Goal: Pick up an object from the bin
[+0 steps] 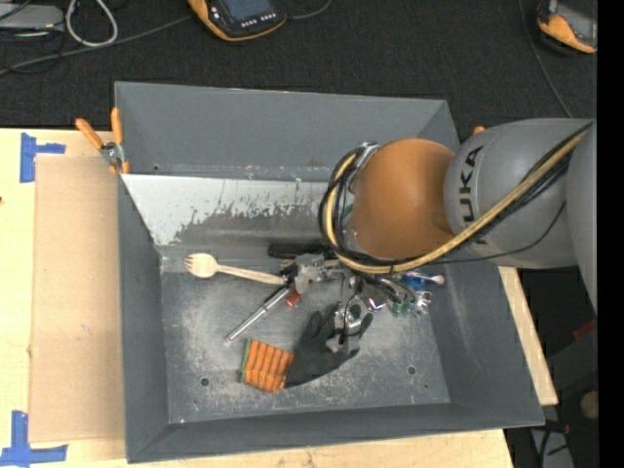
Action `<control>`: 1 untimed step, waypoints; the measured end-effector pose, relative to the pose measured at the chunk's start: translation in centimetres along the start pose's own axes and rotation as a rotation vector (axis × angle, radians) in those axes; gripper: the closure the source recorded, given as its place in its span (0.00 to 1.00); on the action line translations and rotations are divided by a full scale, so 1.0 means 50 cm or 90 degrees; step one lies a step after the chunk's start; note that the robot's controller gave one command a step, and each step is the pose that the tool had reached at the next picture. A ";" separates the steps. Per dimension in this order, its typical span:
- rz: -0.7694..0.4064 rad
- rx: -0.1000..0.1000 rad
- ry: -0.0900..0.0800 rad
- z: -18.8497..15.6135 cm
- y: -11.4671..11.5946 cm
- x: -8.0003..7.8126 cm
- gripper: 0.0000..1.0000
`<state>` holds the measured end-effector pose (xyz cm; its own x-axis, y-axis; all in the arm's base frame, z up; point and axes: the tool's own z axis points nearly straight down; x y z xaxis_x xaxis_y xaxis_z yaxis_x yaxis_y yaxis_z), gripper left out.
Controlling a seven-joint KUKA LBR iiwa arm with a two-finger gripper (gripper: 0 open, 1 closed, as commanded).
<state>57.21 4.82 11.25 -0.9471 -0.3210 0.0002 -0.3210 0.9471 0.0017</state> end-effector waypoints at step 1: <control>-0.203 -0.001 -0.001 0.082 -0.017 0.188 0.00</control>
Offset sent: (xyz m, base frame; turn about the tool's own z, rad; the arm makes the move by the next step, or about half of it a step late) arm -0.0299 -0.0149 -0.0425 -0.2451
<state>48.59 0.99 7.13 -0.7987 -0.6017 -0.0030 -0.6017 0.7987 0.0036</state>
